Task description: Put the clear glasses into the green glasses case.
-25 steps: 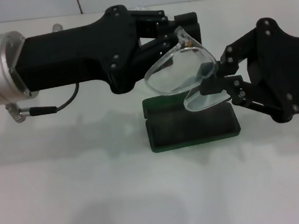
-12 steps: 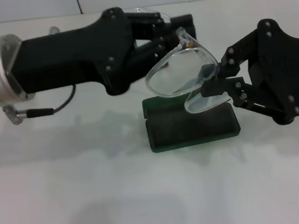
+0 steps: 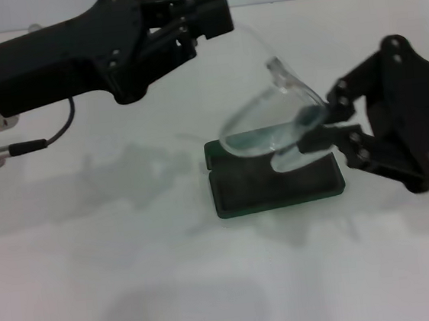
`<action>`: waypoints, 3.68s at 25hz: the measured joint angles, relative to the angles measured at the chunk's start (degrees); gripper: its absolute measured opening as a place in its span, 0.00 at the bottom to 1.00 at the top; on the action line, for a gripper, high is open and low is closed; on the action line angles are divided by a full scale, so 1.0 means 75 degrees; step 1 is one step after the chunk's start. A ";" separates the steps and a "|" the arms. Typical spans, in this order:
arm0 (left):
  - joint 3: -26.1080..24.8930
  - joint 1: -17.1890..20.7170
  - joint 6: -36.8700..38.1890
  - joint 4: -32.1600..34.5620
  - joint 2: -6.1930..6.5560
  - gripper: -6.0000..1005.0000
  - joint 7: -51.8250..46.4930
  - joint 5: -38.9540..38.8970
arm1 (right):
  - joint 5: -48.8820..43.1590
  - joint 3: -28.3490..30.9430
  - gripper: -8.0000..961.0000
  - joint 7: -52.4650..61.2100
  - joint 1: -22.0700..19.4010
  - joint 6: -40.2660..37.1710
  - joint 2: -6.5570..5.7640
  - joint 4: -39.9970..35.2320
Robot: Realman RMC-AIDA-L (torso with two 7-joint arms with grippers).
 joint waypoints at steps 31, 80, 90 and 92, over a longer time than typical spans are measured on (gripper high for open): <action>-0.0228 -0.1253 -0.0331 -0.1545 -0.0060 0.15 0.0213 0.0154 | 0.0705 0.0094 0.08 -0.2043 0.0978 -0.1916 0.0034 0.1936; 0.1150 -0.1250 -0.0042 -0.1594 -0.0052 0.15 0.0629 -0.1225 | 0.0705 0.0505 0.08 -0.2719 0.1083 -0.1227 -0.0018 0.2782; 0.1460 -0.1293 0.0078 -0.1597 -0.0054 0.15 0.0628 -0.1393 | 0.0742 0.0514 0.08 -0.2722 0.1116 -0.1122 -0.0026 0.2882; 0.1493 -0.1265 0.0079 -0.1599 -0.0054 0.15 0.0625 -0.1462 | 0.0745 0.0514 0.08 -0.2727 0.1116 -0.1109 -0.0028 0.2883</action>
